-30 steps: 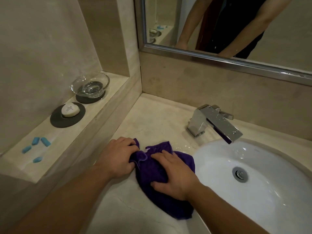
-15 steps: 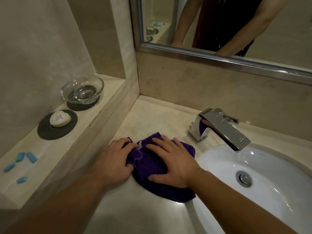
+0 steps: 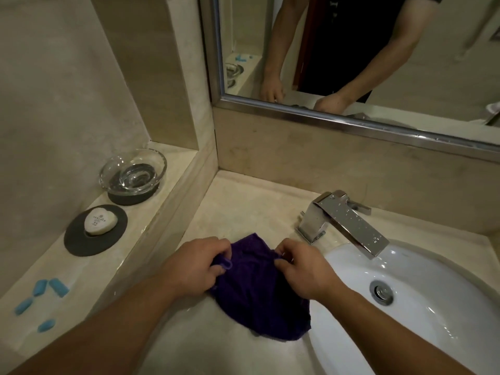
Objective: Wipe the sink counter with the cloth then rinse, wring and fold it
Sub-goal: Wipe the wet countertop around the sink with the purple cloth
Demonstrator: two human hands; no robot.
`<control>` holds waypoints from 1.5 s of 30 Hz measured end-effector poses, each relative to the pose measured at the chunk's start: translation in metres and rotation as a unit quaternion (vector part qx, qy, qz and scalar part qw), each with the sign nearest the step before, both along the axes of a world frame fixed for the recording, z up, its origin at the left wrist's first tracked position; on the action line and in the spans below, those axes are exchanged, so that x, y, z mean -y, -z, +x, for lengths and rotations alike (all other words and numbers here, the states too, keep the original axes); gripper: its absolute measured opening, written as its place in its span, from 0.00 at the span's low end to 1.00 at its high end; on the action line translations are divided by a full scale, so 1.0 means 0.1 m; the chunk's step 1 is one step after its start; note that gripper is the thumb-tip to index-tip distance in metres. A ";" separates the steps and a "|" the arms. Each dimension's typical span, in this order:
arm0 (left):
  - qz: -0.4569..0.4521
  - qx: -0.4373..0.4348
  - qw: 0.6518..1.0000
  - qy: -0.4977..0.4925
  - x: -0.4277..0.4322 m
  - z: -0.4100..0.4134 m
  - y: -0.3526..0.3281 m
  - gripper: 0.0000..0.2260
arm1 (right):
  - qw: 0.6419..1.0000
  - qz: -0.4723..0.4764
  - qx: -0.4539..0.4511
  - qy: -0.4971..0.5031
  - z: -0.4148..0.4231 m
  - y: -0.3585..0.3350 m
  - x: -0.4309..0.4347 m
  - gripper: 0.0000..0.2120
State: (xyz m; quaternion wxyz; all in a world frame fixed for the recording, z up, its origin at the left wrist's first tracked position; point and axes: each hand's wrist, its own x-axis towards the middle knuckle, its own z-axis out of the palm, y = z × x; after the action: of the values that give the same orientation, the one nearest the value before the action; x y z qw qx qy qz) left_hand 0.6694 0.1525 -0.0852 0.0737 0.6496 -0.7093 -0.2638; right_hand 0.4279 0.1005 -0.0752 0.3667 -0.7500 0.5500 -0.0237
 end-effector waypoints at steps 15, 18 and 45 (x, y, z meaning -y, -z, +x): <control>-0.199 -0.140 0.956 -0.164 0.97 0.07 -0.94 0.11 | 0.967 -0.234 -0.103 -0.009 0.41 -1.39 1.03 0.03; -0.142 -0.043 0.981 -0.128 1.06 0.06 -0.73 0.13 | 0.955 -0.153 -0.237 -0.089 0.48 -1.08 1.11 0.05; -0.062 0.124 0.989 0.053 2.03 0.19 -0.02 0.31 | 0.900 -0.088 -0.425 -0.044 0.82 -0.44 1.62 0.23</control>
State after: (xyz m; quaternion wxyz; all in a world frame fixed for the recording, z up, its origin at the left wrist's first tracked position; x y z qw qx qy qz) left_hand 0.6886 -0.0500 -0.0828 0.0115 0.6332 -0.7610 -0.1403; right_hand 0.5095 -0.0614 -0.0311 0.0314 -0.7414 0.6154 0.2659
